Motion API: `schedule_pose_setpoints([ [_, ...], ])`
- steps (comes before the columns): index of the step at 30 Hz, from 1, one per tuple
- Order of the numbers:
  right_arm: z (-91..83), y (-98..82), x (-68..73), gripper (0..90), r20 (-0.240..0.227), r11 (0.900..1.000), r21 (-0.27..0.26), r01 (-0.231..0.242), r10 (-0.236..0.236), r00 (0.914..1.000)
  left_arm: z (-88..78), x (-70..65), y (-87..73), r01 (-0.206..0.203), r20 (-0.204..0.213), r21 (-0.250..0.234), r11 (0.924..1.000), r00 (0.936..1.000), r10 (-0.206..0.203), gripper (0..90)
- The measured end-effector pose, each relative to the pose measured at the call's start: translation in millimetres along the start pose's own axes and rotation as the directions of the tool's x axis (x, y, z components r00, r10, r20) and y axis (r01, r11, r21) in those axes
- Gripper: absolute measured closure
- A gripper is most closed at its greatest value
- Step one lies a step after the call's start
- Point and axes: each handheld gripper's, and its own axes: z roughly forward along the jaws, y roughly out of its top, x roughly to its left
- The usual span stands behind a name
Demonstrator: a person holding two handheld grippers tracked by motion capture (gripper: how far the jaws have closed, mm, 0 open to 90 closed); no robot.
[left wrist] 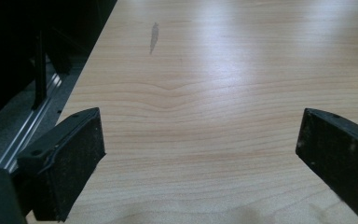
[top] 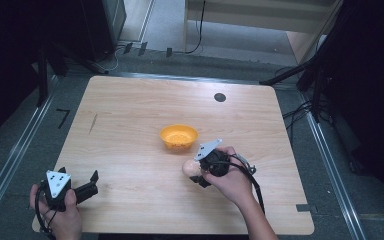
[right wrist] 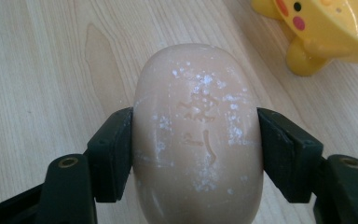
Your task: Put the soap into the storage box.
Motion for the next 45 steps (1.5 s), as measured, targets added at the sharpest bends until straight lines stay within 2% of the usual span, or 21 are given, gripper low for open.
schedule_pose_setpoints([
  [17,-10.1,23.8,-13.6,33.6,0.025,0.998,-0.001,0.070,-0.070,0.9973,0.6,0.1,0.3,0.001,-0.001,0.005,1.0000,1.0000,-0.001,0.0],
  [22,-11.7,27.4,-18.4,33.6,0.017,0.997,-0.007,0.074,-0.074,0.9971,0.4,0.6,0.2,0.004,0.002,0.006,1.0000,1.0000,-0.004,0.0],
  [34,-15.3,42.6,-33.5,33.6,0.007,0.992,-0.021,0.127,-0.127,0.9919,0.3,1.0,0.3,0.003,0.004,0.006,1.0000,1.0000,-0.003,0.0],
  [37,-15.9,45.6,-36.6,33.6,-0.004,0.992,-0.029,0.126,-0.126,0.9920,0.4,1.0,0.2,0.005,0.004,0.004,1.0000,1.0000,-0.005,0.0],
  [45,-12.8,51.7,-43.7,33.5,-0.001,0.989,-0.005,0.148,-0.148,0.9889,0.1,0.8,0.0,0.007,0.008,0.003,1.0000,0.9999,-0.007,0.0],
])
